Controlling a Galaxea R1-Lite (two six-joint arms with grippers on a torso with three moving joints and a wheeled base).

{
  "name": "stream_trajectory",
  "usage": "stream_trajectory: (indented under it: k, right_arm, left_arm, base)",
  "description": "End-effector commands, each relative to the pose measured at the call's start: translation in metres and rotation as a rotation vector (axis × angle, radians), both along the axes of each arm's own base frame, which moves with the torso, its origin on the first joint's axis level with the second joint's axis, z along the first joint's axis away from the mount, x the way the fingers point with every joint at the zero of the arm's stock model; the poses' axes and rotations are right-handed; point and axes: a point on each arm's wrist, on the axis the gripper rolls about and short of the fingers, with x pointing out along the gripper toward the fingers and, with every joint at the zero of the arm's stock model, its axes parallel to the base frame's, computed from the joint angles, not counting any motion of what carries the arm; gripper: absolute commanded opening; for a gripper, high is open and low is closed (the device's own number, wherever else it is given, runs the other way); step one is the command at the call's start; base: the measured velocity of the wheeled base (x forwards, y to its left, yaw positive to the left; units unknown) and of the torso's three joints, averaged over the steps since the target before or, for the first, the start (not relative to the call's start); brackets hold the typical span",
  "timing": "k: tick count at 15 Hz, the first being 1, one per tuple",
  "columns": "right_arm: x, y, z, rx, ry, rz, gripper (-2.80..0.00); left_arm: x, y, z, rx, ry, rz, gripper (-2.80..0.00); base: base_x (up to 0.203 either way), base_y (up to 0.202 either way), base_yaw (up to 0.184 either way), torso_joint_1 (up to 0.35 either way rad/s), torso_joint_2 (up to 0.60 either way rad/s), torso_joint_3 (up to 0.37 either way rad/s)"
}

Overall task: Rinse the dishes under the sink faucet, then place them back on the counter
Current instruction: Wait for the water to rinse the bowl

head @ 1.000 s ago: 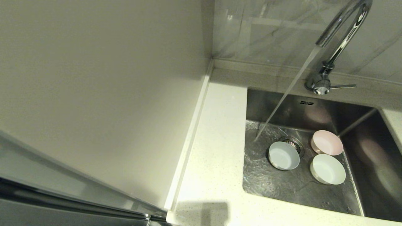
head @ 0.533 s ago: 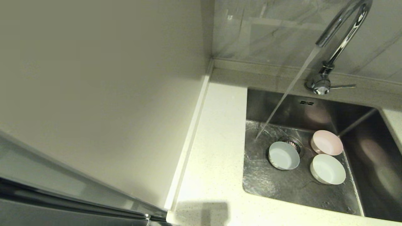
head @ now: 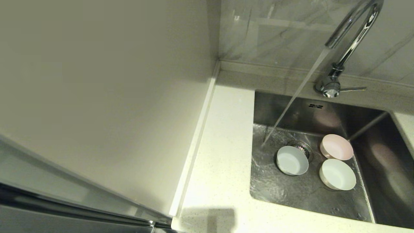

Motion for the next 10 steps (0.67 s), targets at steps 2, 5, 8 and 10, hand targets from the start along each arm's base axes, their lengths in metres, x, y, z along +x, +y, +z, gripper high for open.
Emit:
stream_trajectory:
  k: [2,5,8,10]
  right_arm:
    - [0.0002,0.0000,-0.0002,0.000,0.002,0.000,-2.80]
    - [0.0001,0.0000,0.0001,0.000,0.001,-0.002,-2.80]
    - [0.0001,0.0000,0.0001,0.000,0.001,-0.001,-2.80]
    - [0.0001,0.0000,0.0001,0.000,0.001,0.000,-2.80]
  left_arm:
    - [-0.0002,0.0000,0.0000,-0.001,-0.003,0.001,-2.80]
    - [-0.0002,0.0000,0.0000,-0.001,-0.003,0.000,-2.80]
    - [-0.0003,0.0000,-0.0001,-0.001,-0.005,0.000,-2.80]
    - [-0.0002,0.0000,0.0000,0.000,-0.003,0.000,-2.80]
  base:
    - [0.000,0.000,0.000,0.000,0.00,0.000]
    - [0.000,0.000,0.000,0.000,0.00,0.000]
    - [0.000,0.000,0.000,0.000,0.00,0.000]
    - [0.000,0.000,0.000,0.000,0.00,0.000]
